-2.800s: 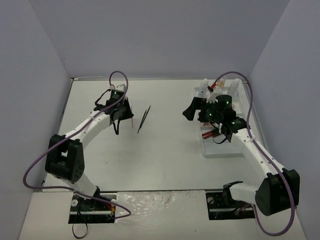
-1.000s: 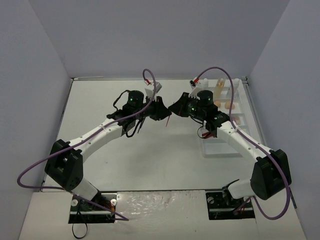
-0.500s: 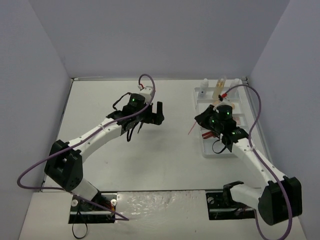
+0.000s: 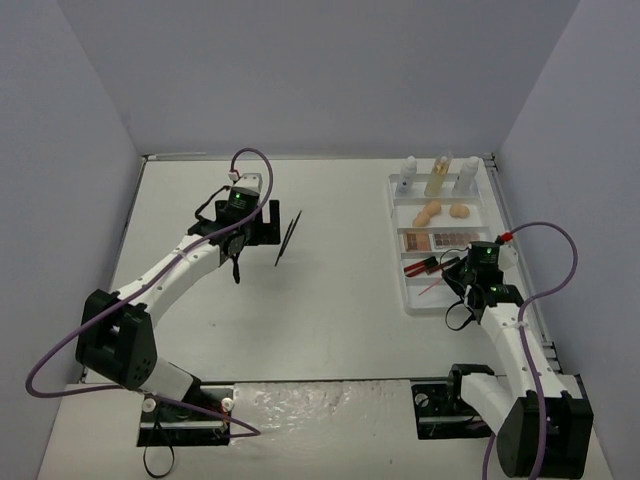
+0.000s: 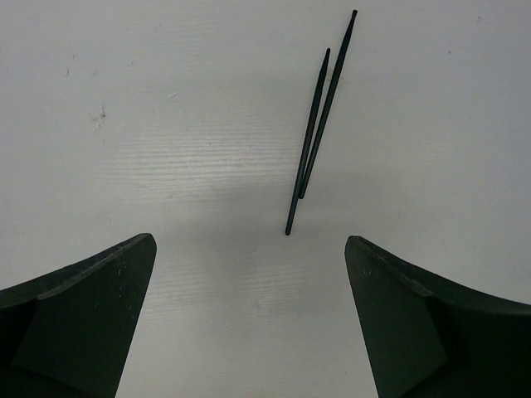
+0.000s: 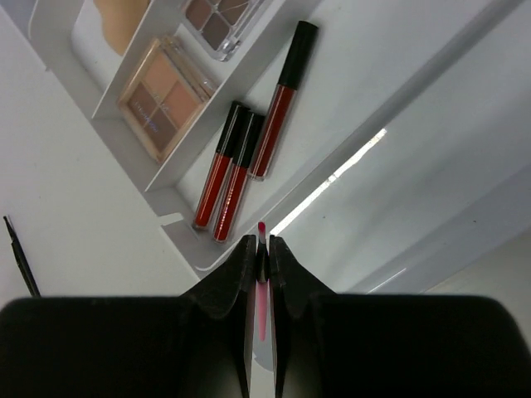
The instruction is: Organize the makeup
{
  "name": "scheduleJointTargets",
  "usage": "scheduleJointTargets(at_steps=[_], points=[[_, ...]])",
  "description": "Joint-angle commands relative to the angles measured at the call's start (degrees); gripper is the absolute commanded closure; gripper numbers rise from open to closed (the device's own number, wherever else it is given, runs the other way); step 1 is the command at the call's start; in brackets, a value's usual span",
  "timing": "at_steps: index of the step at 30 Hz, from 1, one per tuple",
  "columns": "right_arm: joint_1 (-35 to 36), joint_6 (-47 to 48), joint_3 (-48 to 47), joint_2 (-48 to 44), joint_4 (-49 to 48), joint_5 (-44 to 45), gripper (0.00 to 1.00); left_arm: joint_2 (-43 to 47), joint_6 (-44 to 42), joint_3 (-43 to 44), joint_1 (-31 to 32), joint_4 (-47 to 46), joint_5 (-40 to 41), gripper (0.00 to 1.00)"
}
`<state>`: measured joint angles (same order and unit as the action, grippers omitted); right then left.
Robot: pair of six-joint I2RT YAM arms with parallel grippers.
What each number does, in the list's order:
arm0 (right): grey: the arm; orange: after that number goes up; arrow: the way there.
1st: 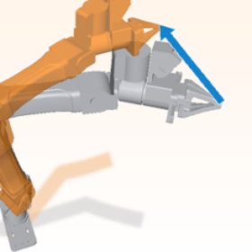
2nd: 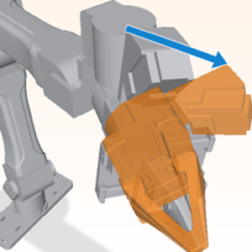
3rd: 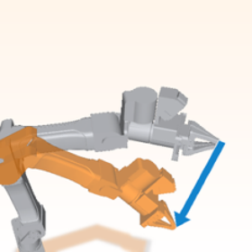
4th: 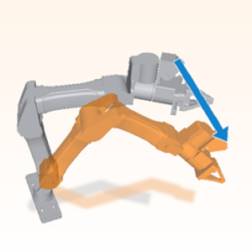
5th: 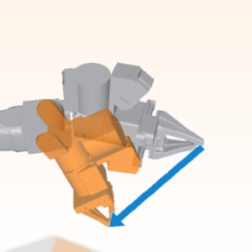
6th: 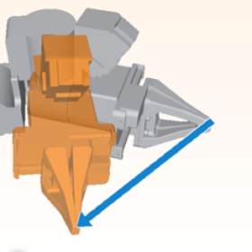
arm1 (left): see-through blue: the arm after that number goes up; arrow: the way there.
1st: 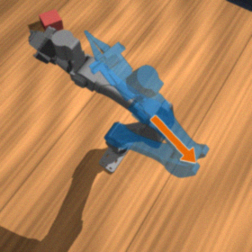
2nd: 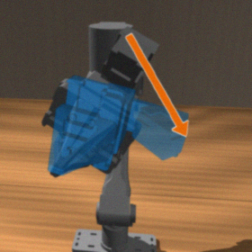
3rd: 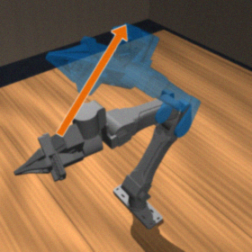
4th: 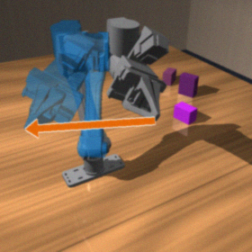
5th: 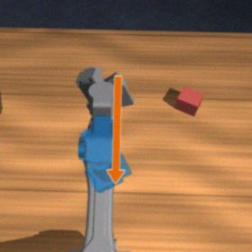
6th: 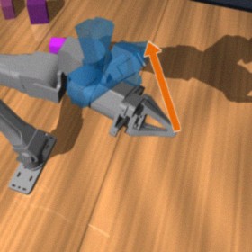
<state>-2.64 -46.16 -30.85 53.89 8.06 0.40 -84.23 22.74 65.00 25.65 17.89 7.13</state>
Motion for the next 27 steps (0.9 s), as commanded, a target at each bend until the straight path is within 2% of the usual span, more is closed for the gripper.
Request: scheduleJointTargets(at_steps=[1, 3, 8, 12, 14, 19, 22, 26, 27], points=[[-0.88, -5.58, 0.73, 0.32, 0.56, 6.17, 1.0, 1.52, -0.01, 1.18, -0.07, -0.66, 0.46, 0.03], [-1.15, -7.5, 1.06, 1.15, 0.56, 7.81, 0.96, 0.98, 0.21, 1.09, -0.08, -0.66, -0.19, 0.03], [-1.76, -10.92, 2.07, 2.02, 0.56, 10.34, 0.67, 0.04, 0.71, 1.0, -0.15, -0.74, -0.71, 0.03], [-1.75, -11.26, 2.41, 1.99, 0.57, 9.87, 0.51, -1.24, 0.63, 1.19, -0.08, -0.21, -0.89, 0.03], [-1.68, -10.22, 1.67, 1.61, 0.71, 9.57, 0.46, -1.92, 0.56, 1.42, -0.15, 0.17, -0.96, 0.03], [-0.5, -0.4, -4.2, 1.43, 0.64, 8.33, 0.35, -5.07, -1.06, 3.02, -0.07, 1.27, -1.53, 0.1], [0.45, 8.1, -9.22, 2.04, 0.47, 5.5, 0.27, -8.49, -2.64, 5.32, -0.09, 2.66, -1.8, 0.2], [0.53, 13.96, -12.78, 3.65, 0.47, 1.46, 0.21, -12.69, -4.52, 8.51, -0.07, 4.23, -3.48, 0.45], [0.53, 14.38, -13.45, 3.83, 0.31, 1.05, 0.21, -13.35, -5.25, 9.03, -0.07, 5.03, -3.91, 0.48]])
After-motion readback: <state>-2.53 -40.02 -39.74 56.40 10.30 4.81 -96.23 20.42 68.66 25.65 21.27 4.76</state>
